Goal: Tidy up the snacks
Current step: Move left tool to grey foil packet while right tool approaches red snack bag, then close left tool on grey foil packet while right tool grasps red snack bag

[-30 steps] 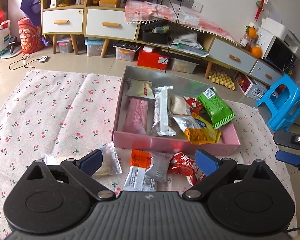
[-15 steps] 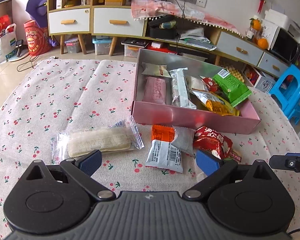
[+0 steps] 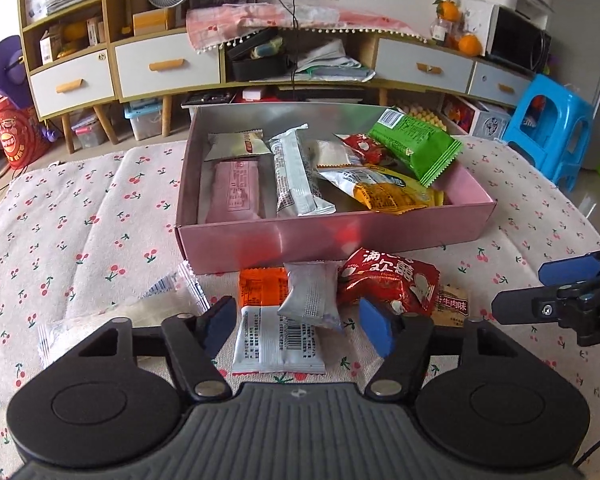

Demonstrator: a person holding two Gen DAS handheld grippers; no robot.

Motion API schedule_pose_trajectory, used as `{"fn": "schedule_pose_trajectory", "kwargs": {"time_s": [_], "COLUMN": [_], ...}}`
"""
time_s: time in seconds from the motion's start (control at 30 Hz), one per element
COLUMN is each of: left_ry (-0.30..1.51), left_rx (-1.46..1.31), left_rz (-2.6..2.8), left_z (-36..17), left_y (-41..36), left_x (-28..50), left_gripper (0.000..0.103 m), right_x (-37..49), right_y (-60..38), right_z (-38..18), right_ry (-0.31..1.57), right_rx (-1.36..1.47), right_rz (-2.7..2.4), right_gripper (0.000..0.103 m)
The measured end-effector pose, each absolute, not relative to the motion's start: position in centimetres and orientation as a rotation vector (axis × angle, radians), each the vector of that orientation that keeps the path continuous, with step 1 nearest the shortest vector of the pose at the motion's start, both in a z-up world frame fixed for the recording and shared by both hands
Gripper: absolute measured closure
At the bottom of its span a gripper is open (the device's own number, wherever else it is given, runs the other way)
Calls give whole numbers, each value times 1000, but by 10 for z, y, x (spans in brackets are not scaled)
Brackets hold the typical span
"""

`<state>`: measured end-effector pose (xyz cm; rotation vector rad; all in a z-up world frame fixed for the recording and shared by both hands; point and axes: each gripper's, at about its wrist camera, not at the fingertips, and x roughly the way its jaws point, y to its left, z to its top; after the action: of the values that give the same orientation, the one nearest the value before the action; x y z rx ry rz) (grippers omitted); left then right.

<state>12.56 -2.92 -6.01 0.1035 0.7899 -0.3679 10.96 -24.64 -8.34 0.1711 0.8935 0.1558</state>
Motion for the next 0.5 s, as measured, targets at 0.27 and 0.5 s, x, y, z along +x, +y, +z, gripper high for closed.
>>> {"fn": "schedule_pose_trajectory", "kwargs": {"time_s": [0.27, 0.5], "left_ry": [811, 840], "left_rx": [77, 30], "left_rz": [-374, -381], "left_z": [-59, -55], "left_y": [-29, -24], "left_x": [133, 134], "left_gripper": [66, 71], "right_x": [120, 127], "right_y": [-238, -223], "right_z": [-86, -87], "right_ry": [885, 879], "right_rx": [162, 147], "right_rz": [197, 238], "right_gripper": [13, 13]}}
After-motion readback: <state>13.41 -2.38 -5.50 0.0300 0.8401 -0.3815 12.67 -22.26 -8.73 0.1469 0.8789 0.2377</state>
